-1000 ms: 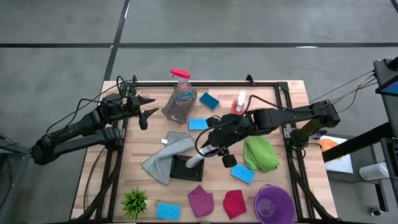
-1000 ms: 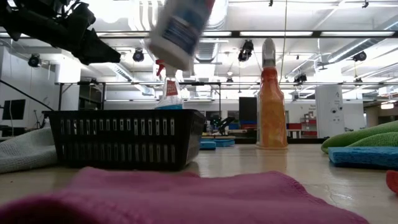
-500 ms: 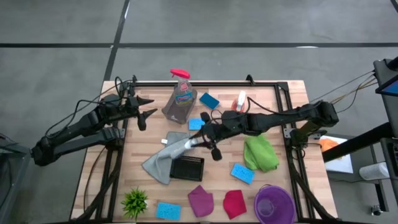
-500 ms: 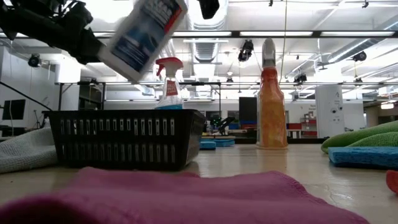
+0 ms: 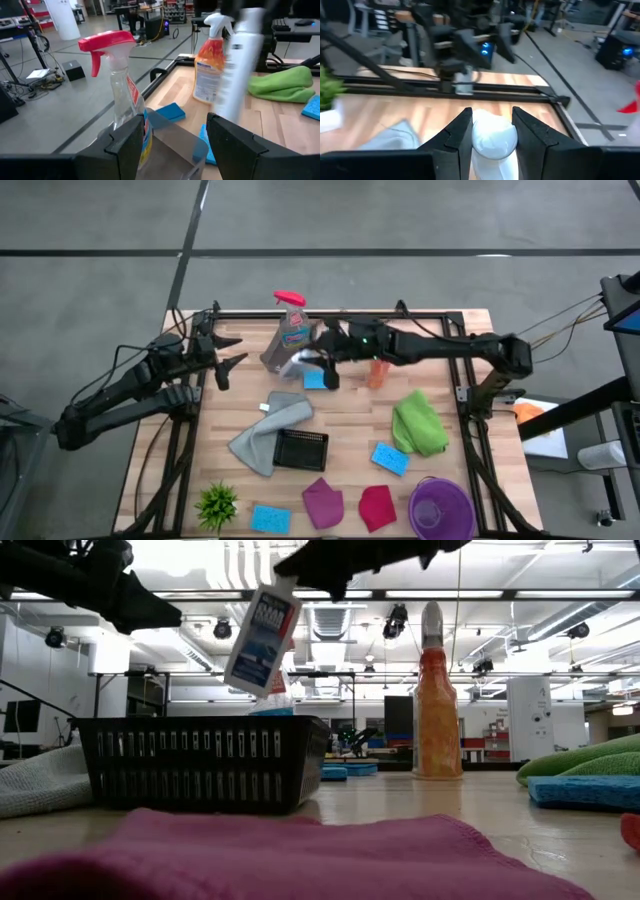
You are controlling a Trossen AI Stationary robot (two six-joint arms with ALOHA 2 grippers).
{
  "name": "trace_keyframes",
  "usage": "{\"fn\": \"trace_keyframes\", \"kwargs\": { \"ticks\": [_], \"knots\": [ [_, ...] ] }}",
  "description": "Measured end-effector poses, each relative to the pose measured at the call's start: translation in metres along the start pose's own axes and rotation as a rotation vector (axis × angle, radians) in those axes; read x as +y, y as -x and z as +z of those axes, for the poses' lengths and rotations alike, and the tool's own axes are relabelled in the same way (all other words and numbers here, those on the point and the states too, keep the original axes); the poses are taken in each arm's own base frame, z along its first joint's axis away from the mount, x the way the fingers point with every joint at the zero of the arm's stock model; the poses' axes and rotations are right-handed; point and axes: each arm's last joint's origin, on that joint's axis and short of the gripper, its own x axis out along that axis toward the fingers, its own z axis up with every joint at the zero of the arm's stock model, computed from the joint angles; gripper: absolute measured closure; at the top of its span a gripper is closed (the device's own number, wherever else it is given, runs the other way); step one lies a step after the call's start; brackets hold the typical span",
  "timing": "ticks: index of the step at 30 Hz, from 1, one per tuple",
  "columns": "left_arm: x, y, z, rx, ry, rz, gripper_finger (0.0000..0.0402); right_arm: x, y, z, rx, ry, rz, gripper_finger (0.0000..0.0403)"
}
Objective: Pick & Place Kitchen Items
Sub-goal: Put the white plastic restorer bottle into the gray bin
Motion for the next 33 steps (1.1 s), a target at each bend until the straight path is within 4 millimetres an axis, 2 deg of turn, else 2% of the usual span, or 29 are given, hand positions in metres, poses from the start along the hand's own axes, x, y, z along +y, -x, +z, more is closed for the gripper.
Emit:
{"fn": "trace_keyframes", "kwargs": {
  "ticks": [4,10,19,24,33],
  "knots": [
    [0.0,0.0,0.0,0.0,0.0,0.0,0.0186,-0.022,-0.013,0.001,0.039,0.006,-0.043,0.0292],
    [0.0,0.0,0.0,0.0,0.0,0.0,0.0186,-0.045,-0.044,-0.004,0.147,0.018,-0.08,0.0292],
    [0.0,0.0,0.0,0.004,0.001,-0.001,0.0185,-0.071,-0.083,-0.026,0.328,-0.006,-0.168,0.0292],
    [0.0,0.0,-0.001,0.007,0.001,-0.001,0.0185,-0.081,-0.091,-0.032,0.363,-0.013,-0.199,0.0292],
    [0.0,0.0,-0.001,0.007,0.001,-0.001,0.0185,-0.087,-0.09,-0.035,0.377,-0.03,-0.212,0.0292]
  ]
}}
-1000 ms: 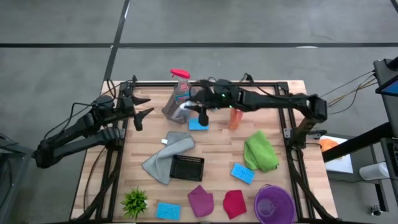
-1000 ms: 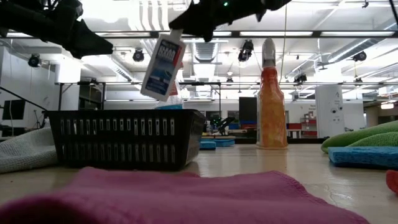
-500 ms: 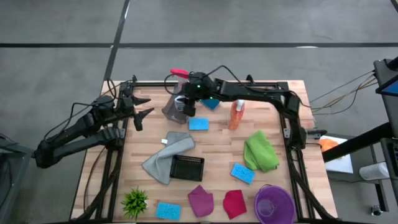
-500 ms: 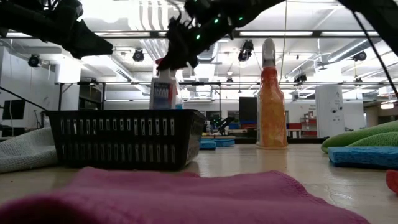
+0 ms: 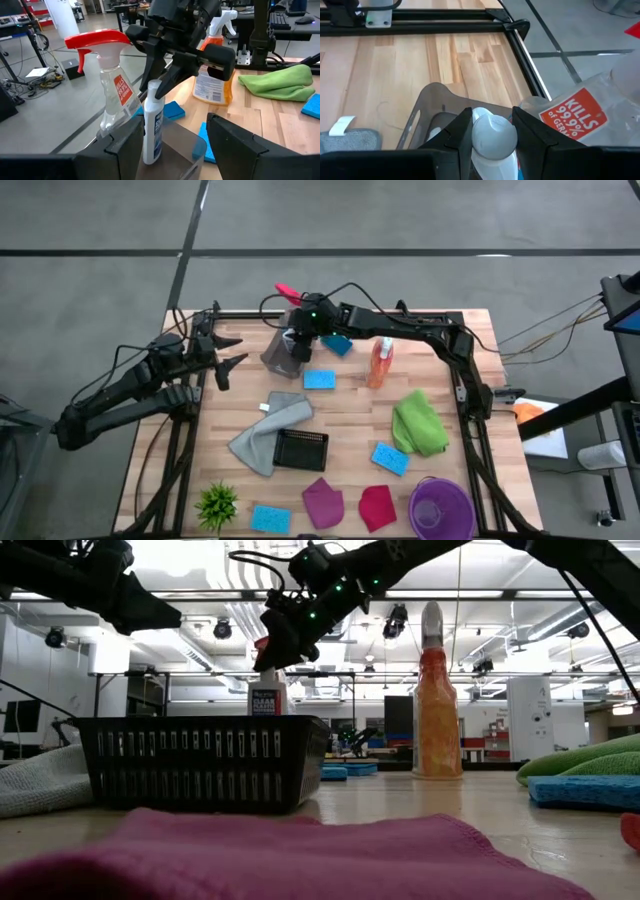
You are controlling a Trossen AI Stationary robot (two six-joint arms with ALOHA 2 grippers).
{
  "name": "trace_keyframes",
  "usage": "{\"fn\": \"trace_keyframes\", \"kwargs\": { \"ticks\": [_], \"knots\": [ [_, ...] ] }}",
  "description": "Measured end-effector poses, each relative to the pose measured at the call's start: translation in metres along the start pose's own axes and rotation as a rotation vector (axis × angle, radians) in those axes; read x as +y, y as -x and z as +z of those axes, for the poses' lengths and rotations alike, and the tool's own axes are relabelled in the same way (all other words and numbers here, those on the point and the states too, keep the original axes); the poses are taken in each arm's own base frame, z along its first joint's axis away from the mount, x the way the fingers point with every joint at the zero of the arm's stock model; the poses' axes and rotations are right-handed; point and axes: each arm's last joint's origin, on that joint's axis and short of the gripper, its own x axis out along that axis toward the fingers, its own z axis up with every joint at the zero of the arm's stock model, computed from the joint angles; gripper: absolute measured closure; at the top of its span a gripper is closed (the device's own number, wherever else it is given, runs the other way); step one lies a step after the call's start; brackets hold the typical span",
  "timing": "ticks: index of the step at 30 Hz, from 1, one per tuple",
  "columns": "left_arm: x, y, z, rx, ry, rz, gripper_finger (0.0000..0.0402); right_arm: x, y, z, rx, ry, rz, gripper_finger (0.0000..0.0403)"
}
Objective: Pick & Place Kitchen Items
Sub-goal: Put the white plastic restorer bottle into the gray bin, then put the orange spray bottle into the gray bin
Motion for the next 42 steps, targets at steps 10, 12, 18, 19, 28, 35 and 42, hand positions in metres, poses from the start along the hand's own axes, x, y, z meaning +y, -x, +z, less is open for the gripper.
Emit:
{"fn": "trace_keyframes", "kwargs": {
  "ticks": [10,12,18,19,28,35,42],
  "knots": [
    [0.0,0.0,0.0,0.0,0.0,0.0,0.0185,0.0,0.001,0.0,0.005,0.002,0.005,0.0235],
    [0.0,0.0,0.0,0.0,0.0,0.0,0.0185,0.0,0.001,0.0,0.004,0.002,0.005,0.0219],
    [0.0,0.0,0.0,0.0,0.0,0.0,0.0185,0.0,0.001,0.001,-0.001,0.003,0.006,0.0178],
    [0.0,0.0,0.0,0.0,0.0,0.0,0.0185,0.0,0.001,0.001,-0.005,0.003,0.006,0.0173],
    [0.0,0.0,0.0,0.0,0.0,0.0,0.0185,0.002,0.01,0.023,-0.128,0.015,0.022,0.0159],
    [0.0,0.0,0.0,0.0,-0.005,0.0,0.0185,0.015,0.014,0.041,-0.389,0.014,0.261,0.0159],
    [0.0,0.0,0.0,-0.002,-0.009,-0.01,0.0185,0.054,0.015,0.043,-0.723,0.073,0.384,0.0159]
  ]
}}
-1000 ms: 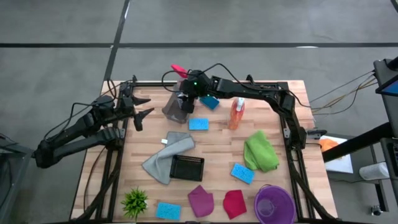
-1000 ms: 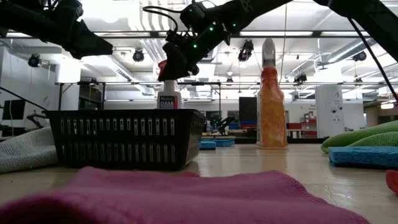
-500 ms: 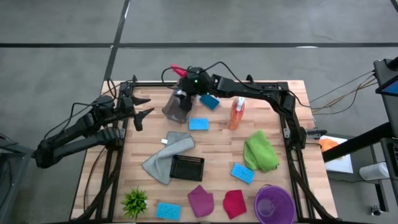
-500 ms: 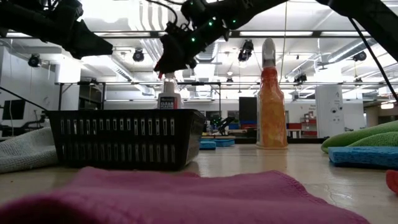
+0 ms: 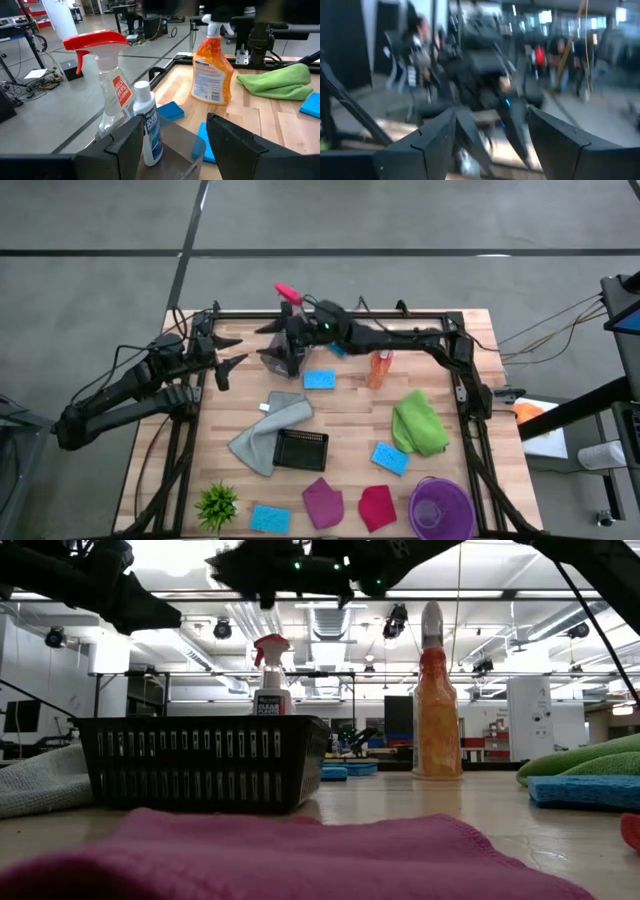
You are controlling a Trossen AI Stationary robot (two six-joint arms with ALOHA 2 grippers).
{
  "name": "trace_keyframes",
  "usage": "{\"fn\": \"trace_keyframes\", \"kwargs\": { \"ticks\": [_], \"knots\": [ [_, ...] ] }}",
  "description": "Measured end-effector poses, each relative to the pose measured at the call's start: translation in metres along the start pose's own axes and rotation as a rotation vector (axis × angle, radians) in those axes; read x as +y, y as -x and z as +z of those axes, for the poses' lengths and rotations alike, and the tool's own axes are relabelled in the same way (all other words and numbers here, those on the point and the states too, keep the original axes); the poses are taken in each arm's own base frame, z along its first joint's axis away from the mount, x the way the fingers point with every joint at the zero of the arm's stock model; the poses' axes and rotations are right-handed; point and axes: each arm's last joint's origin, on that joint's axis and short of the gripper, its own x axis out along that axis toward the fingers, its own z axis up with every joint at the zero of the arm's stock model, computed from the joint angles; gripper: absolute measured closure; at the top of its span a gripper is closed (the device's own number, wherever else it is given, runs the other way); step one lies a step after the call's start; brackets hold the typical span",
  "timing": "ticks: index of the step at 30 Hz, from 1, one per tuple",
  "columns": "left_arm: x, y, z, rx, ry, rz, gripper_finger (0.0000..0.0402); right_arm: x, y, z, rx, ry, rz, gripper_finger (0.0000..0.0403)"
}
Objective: Pick & Place Kitchen Items
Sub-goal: Put the orange spray bottle into the gray bin
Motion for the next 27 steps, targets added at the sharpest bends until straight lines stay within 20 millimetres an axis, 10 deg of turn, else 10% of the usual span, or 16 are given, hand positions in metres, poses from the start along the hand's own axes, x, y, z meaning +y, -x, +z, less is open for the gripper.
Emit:
{"fn": "trace_keyframes", "kwargs": {
  "ticks": [13,27],
  "knots": [
    [-0.002,0.0,0.003,-0.042,0.005,-0.088,0.0186,0.087,0.022,-0.014,-0.303,0.17,0.077,0.0159],
    [-0.002,0.0,0.003,-0.041,0.007,-0.091,0.0186,0.116,0.126,0.057,0.277,0.172,-0.182,0.0159]
  ]
}}
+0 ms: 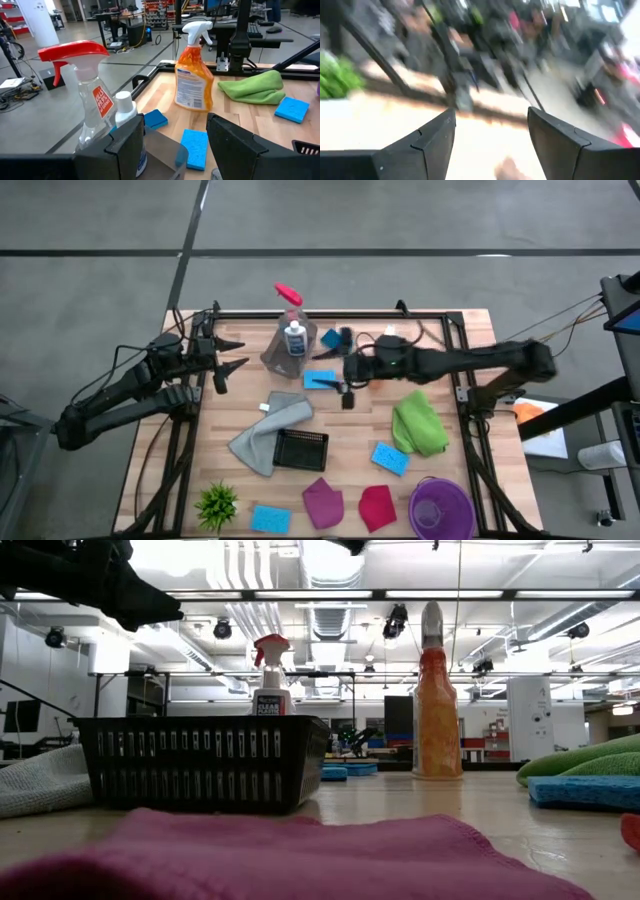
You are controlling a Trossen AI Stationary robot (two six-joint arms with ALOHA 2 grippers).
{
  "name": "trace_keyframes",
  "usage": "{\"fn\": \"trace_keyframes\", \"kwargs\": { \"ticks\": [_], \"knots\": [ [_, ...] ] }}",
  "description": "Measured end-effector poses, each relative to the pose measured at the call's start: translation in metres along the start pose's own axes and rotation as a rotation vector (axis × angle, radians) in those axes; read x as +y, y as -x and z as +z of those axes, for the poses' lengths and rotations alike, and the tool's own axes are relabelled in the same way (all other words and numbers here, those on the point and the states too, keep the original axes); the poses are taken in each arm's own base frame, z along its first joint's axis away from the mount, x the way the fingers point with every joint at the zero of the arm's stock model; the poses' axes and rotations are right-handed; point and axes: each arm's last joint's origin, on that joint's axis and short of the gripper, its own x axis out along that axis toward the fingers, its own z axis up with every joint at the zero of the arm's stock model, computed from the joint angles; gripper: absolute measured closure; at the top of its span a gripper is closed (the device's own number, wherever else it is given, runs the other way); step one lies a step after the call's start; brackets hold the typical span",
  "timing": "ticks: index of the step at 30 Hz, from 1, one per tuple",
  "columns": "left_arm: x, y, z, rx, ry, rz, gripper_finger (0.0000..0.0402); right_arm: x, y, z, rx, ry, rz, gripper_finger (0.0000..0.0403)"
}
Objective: Pick & Place Kitchen Items
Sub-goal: Put the orange spray bottle into the gray bin
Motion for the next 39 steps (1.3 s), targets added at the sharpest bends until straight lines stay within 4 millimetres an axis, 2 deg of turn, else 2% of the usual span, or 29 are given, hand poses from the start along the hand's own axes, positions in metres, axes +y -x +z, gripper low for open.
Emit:
{"fn": "trace_keyframes", "kwargs": {
  "ticks": [7,11,15,20,26,33,39],
  "knots": [
    [0.0,0.0,0.0,0.0,0.0,0.0,0.0186,-0.024,0.068,0.035,0.402,-0.247,-0.267,0.0159],
    [0.0,0.0,0.001,-0.006,0.008,0.001,0.0186,-0.038,0.091,0.044,0.559,-0.411,-0.348,0.0159],
    [0.0,0.0,0.001,-0.007,0.025,0.001,0.0186,-0.057,0.105,0.051,0.681,-0.522,-0.448,0.0159],
    [0.0,0.0,0.001,-0.012,0.044,0.002,0.0186,-0.081,0.11,0.052,0.789,-0.647,-0.536,0.0159],
    [0.001,0.0,0.002,-0.018,0.056,0.012,0.0185,-0.102,0.098,0.039,0.894,-0.823,-0.55,0.0159],
    [0.001,0.0,0.002,-0.016,0.056,0.022,0.0185,-0.116,0.093,0.027,1.063,-0.914,-0.606,0.0159],
    [0.001,0.0,0.002,-0.016,0.056,0.022,0.0185,-0.122,0.087,0.029,1.053,-0.991,-0.618,0.0159]
  ]
}}
